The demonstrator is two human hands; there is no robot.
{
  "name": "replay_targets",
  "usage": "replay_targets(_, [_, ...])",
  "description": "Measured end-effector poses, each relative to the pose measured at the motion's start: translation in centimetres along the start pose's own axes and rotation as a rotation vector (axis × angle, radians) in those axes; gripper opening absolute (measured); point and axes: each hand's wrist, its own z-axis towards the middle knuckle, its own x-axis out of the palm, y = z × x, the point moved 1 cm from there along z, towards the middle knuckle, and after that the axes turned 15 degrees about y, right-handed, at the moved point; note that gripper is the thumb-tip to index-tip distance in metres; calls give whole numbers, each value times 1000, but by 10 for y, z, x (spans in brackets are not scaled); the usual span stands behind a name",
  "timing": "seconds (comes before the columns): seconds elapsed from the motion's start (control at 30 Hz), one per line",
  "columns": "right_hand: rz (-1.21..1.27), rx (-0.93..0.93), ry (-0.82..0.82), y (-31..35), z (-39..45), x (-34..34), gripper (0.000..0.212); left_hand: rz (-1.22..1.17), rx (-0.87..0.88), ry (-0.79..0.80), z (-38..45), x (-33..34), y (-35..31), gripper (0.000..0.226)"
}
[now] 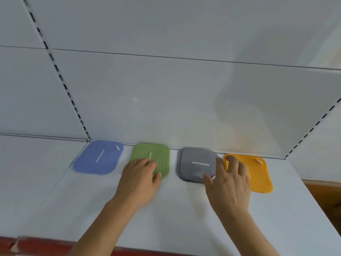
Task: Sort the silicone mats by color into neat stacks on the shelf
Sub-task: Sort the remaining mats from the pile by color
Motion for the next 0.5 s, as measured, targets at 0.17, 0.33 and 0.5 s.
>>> replay_targets(0.17, [82,-256,-32,20,-21,3,43,10,-7,-28,-23,-6,13,31])
replay_targets(0.33, [79,-450,55,63,-58,7,37,-2,-18,-64,-61,-20,43,30])
replay_targets(0.5, [95,-541,69,132,-94,6,40,-37,-53,-137,-119,-44,96,27])
